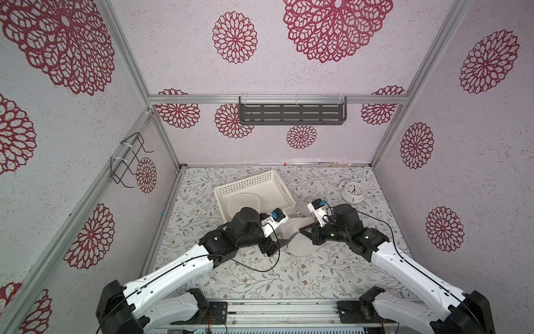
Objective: Turn the laundry bag inside out
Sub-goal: Zip the zipper on the laundry bag.
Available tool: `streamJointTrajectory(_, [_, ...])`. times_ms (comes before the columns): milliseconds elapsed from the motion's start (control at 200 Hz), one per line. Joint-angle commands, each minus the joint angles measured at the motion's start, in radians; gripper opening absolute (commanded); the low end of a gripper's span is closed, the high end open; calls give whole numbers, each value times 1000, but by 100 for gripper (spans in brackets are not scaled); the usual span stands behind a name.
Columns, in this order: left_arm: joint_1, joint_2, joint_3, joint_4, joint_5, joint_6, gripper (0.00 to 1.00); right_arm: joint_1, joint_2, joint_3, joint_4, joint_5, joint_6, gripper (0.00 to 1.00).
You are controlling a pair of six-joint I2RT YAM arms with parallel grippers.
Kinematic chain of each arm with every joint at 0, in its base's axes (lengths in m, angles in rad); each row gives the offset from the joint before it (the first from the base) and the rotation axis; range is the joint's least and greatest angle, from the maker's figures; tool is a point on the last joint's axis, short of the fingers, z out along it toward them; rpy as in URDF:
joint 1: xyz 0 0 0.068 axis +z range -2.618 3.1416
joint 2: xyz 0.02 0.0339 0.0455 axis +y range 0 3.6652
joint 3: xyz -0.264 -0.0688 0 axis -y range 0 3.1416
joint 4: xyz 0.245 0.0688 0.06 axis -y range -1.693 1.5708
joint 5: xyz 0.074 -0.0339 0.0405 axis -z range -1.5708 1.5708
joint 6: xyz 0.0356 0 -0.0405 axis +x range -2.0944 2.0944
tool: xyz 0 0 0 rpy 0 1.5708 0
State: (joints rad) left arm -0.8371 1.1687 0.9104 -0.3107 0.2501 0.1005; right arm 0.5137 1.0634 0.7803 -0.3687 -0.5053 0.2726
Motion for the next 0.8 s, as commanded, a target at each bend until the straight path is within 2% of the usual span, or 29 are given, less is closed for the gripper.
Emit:
streamJointTrajectory(0, [12, 73, 34, -23, 81, 74, 83, 9, -4, 38, 31, -50, -37, 0])
streamJointTrajectory(125, [10, 142, 33, 69, 72, 7, 79, 11, -3, 34, 52, -68, -27, 0])
streamJointTrajectory(230, [10, 184, 34, 125, 47, -28, 72, 13, -5, 34, 63, -71, -20, 0])
streamJointTrajectory(340, [10, 215, 39, 159, 55, -47, 58, 17, -9, 30, 79, -81, -7, 0])
streamJointTrajectory(680, [9, 240, 39, 179, 55, -58, 0, 14, -56, 10, 86, -16, 39, 0])
streamJointTrajectory(795, [0, 213, 21, 184, 35, -76, 0, -14, -91, -11, 68, 65, 102, 0])
